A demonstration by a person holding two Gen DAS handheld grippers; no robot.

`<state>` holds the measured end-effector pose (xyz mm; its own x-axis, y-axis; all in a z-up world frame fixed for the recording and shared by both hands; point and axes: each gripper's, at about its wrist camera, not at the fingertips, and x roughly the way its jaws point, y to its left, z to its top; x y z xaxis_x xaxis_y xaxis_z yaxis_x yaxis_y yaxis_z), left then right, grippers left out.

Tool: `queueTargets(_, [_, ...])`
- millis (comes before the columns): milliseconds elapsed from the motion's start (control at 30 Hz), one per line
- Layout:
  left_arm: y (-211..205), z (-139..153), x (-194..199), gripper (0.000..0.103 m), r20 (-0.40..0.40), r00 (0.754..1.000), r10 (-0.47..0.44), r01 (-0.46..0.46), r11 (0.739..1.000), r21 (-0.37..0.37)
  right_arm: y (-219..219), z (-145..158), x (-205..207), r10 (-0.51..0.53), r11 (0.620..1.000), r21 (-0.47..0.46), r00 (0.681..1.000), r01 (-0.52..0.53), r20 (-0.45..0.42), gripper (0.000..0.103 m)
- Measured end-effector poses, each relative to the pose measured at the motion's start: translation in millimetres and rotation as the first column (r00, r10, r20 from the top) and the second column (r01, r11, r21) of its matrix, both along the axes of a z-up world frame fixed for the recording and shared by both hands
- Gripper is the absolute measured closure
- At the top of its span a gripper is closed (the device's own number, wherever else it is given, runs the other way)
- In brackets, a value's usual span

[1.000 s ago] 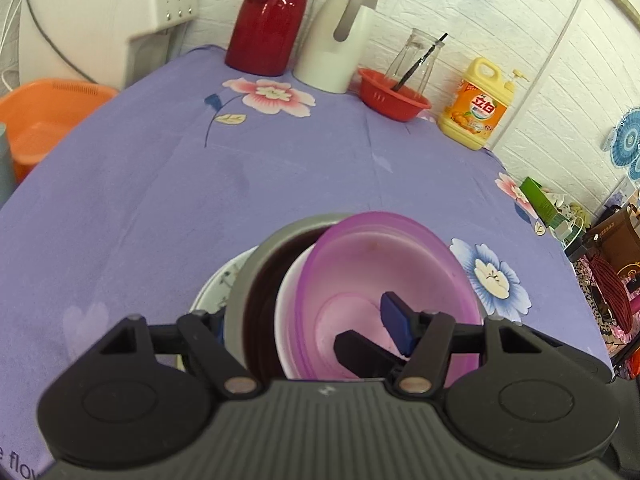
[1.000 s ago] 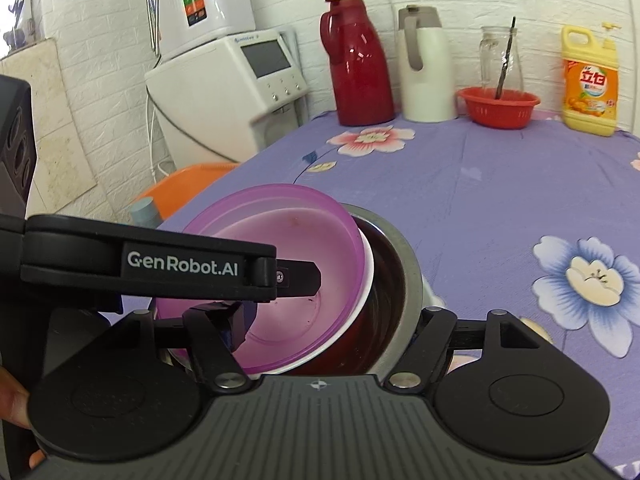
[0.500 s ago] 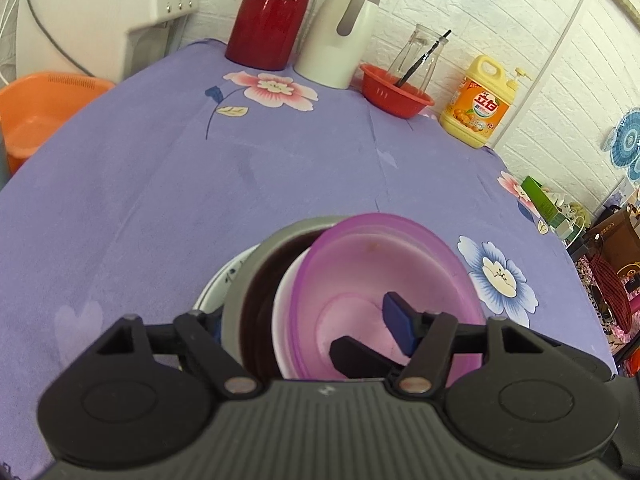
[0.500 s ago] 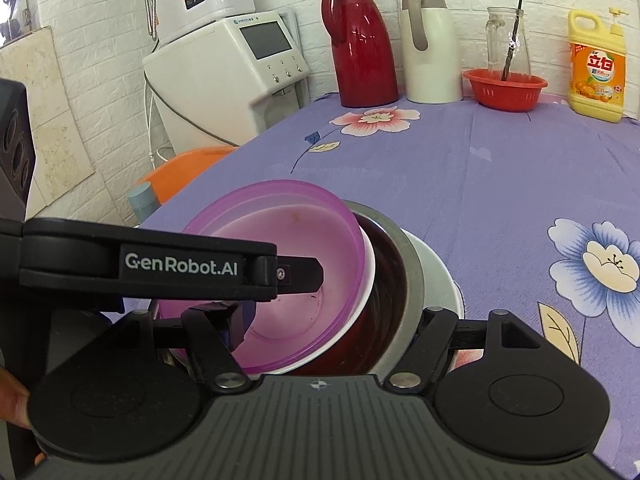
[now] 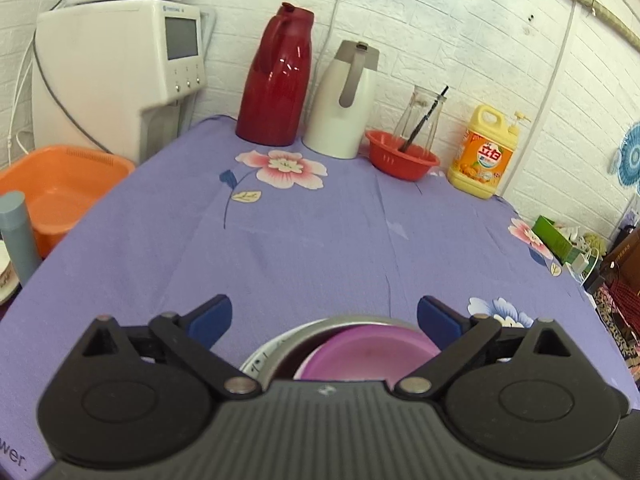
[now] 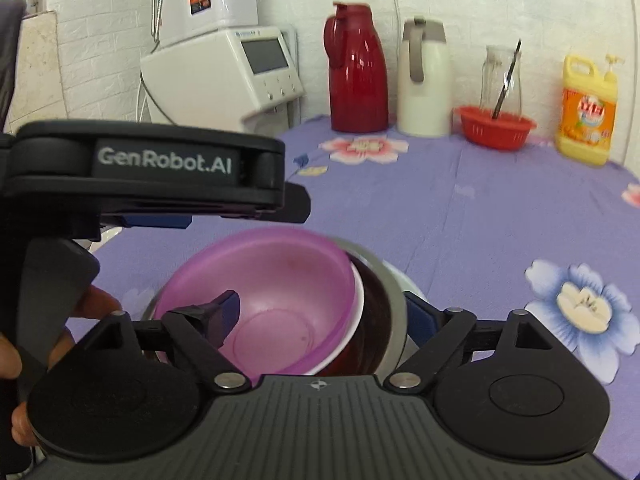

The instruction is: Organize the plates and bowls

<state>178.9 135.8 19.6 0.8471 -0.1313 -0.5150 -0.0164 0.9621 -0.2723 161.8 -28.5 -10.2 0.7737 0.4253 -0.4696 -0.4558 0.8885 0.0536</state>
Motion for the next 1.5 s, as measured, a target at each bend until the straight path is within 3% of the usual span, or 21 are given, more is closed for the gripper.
queueTargets(167, [2,2,-4,0.005,0.003,1.0,0.004,-0.004,1.0,-0.001,-17,7,3,-0.032,0.999,0.024,0.999,0.032,0.017,0.0])
queueTargets(533, [4,2,-16,0.003,0.001,0.999,0.034,-0.034,0.999,-0.006,-74,5,9,-0.146,0.977,0.15,0.987,0.154,-0.063,0.0])
queueTargets(800, [-12,9,-34,0.003,0.03,0.999,0.029,-0.03,0.999,0.021,-78,14,-12,-0.149,0.979,0.136,0.989,0.149,-0.008,0.0])
queueTargets(1200, [-43,3,-82,0.002,0.05,0.998,0.039,-0.044,0.993,0.107,-99,4,-55,-0.192,0.972,0.134,0.981,0.191,-0.007,0.0])
queueTargets(1500, [-57,-10,-116,0.002,0.039,0.999,0.009,-0.012,0.996,0.09,-109,-9,-83,-0.208,0.966,0.153,0.978,0.207,-0.004,0.0])
